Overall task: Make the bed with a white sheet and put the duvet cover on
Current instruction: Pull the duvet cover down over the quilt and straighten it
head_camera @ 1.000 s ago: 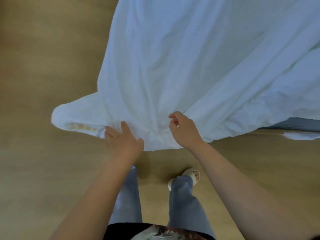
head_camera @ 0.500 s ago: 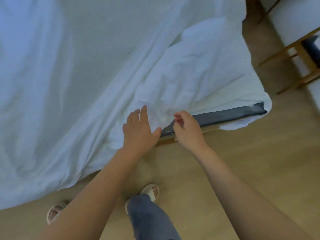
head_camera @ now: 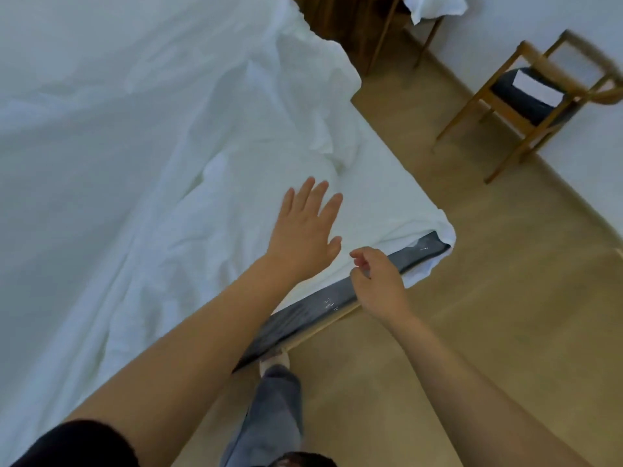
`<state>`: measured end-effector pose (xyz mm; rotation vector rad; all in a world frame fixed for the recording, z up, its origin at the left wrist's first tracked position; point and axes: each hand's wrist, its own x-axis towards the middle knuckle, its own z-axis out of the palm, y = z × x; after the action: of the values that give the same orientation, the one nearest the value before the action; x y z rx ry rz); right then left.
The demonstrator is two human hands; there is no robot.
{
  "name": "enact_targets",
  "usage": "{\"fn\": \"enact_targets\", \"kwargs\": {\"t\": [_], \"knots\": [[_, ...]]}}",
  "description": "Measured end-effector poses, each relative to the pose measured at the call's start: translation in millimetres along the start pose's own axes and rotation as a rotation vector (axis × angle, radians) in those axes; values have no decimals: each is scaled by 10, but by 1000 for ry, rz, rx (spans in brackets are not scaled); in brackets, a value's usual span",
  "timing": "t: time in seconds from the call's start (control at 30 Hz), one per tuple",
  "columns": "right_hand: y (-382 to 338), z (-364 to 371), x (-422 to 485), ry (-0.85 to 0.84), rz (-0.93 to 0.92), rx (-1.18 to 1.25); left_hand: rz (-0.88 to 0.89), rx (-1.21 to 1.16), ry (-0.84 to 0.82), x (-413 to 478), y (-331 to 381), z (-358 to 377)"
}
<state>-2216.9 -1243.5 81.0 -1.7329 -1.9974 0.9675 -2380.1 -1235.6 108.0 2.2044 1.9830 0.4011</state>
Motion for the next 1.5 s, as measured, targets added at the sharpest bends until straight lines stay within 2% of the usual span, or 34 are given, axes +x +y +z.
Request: {"fn": "enact_targets", "kwargs": {"t": [0.13, 0.33, 0.5, 0.6, 0.7, 0.8, 0.93, 1.0, 1.07, 1.17, 1.23, 1.4, 1.5], "knots": [[143, -136, 750, -23, -26, -100, 101, 238, -146, 925, -100, 297], [286, -327, 1955, -119, 38, -196, 13, 325, -228, 2158, -442, 732], [394, -405, 2912, -101, 70, -229, 5, 347, -289, 3009, -507, 1138], [527, -352, 3415, -97, 95, -198, -127, 443, -358, 3315, -613, 1422], [680, -228, 3835, -106, 169, -87, -282, 492, -416, 3385, -855, 1697], [868, -17, 4266, -149, 286, 41, -324, 499, -397, 3351, -1104, 1989], [990, 182, 4801, -129, 523, 418, -389, 458, -402, 3355, -1186, 2246], [970, 222, 5060, -149, 656, 643, -404, 374, -324, 3373, -1130, 2302], [941, 240, 5248, -238, 751, 813, -369, 293, -152, 3361, -1007, 2267], [928, 172, 5344, -336, 776, 950, -362, 150, 39, 3284, -747, 2120], [961, 14, 5285, -332, 777, 946, -409, 102, 51, 3251, -500, 2023], [1131, -708, 4749, -125, 670, 1001, -510, 41, 12, 3246, 59, 1802], [1385, -1227, 4274, -22, 637, 1060, -420, 31, -21, 3246, 527, 1672]]}}
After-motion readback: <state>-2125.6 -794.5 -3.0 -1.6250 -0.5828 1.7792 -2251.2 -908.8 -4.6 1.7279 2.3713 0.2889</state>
